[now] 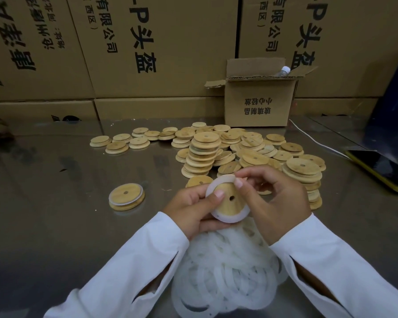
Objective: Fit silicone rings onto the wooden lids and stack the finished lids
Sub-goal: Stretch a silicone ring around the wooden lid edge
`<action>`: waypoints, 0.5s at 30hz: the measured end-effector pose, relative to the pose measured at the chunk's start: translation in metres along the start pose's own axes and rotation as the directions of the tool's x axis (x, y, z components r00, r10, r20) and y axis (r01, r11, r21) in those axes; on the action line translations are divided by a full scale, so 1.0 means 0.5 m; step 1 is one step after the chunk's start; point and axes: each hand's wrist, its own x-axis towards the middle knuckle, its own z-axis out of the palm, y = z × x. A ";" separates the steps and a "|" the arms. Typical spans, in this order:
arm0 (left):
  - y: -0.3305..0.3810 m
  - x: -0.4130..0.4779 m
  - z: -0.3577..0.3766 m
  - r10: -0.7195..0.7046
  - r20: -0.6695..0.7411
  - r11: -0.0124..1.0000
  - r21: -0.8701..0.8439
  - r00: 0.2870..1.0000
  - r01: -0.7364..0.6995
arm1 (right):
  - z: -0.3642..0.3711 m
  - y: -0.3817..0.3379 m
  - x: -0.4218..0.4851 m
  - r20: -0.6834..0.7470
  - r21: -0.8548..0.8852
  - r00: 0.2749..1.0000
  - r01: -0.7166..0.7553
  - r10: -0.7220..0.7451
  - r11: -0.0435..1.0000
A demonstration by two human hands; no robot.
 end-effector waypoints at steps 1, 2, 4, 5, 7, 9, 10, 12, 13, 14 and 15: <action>0.000 0.000 0.000 0.009 0.004 1.000 0.008 1.000 -0.009 | 0.000 0.003 0.001 0.028 -0.016 0.999 -0.020 0.020 1.000; -0.001 -0.001 0.001 0.020 0.003 1.000 0.017 1.000 -0.020 | 0.000 0.004 0.002 0.054 -0.029 0.998 -0.040 0.041 0.999; -0.001 -0.002 0.003 0.037 0.001 0.999 0.024 0.999 -0.037 | 0.000 0.005 0.004 0.064 -0.031 0.996 -0.063 0.065 0.998; -0.001 -0.002 0.004 0.042 0.001 0.999 0.026 0.999 -0.042 | -0.001 0.005 0.004 0.051 -0.021 0.996 -0.069 0.070 0.997; 0.001 -0.002 0.006 0.062 -0.012 0.996 0.063 0.998 -0.061 | -0.004 0.002 0.005 0.019 0.017 0.996 -0.093 0.092 0.996; 0.000 -0.001 0.010 0.111 -0.036 0.986 0.126 0.993 -0.106 | -0.005 0.000 0.006 0.010 0.079 0.991 -0.136 0.136 0.988; -0.001 -0.002 0.012 0.142 -0.054 0.980 0.151 0.988 -0.133 | -0.004 0.000 0.006 0.017 0.124 0.986 -0.166 0.165 0.978; -0.003 -0.002 0.014 0.195 -0.098 0.967 0.185 0.976 -0.175 | -0.003 -0.001 0.009 0.034 0.211 0.975 -0.223 0.220 0.952; -0.003 -0.001 0.013 0.213 -0.117 0.961 0.202 0.970 -0.187 | -0.003 -0.001 0.011 0.042 0.243 0.968 -0.251 0.249 0.937; -0.003 0.000 0.013 0.228 -0.130 0.955 0.222 0.965 -0.195 | -0.004 -0.001 0.014 0.052 0.270 0.958 -0.284 0.281 0.920; -0.003 0.001 0.012 0.239 -0.137 0.949 0.243 0.961 -0.201 | -0.004 -0.002 0.017 0.062 0.292 0.947 -0.319 0.315 0.902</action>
